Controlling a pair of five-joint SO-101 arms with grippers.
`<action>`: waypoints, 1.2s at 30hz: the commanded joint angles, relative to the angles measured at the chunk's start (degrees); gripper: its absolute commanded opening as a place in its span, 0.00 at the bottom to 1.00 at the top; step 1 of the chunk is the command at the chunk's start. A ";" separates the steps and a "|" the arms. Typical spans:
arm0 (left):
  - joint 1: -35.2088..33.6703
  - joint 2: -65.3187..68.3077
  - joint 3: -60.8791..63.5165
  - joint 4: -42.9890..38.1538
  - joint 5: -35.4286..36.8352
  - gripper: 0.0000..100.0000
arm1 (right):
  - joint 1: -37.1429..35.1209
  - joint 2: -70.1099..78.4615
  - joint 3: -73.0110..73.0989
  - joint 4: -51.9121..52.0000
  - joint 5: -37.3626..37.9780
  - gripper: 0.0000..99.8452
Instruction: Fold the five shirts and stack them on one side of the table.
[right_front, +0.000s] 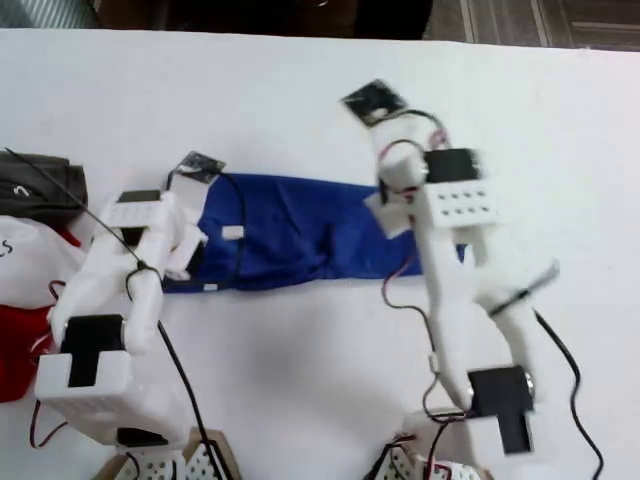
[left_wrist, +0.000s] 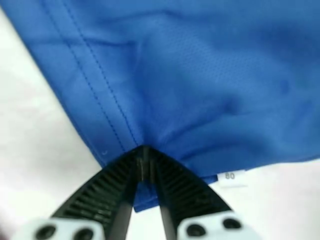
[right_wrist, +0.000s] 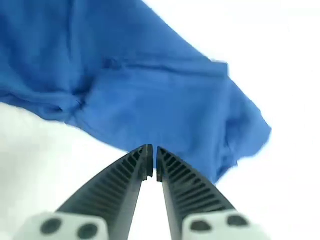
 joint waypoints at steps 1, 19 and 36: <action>2.99 -0.35 -0.84 1.23 0.00 0.03 | 4.26 -5.14 1.05 3.74 0.26 0.02; -1.85 1.32 -29.67 20.31 11.52 0.18 | 21.14 -15.60 25.41 -3.82 0.18 0.08; -8.09 21.98 -36.26 10.11 21.27 0.21 | 20.97 -30.55 35.96 -2.42 0.26 0.09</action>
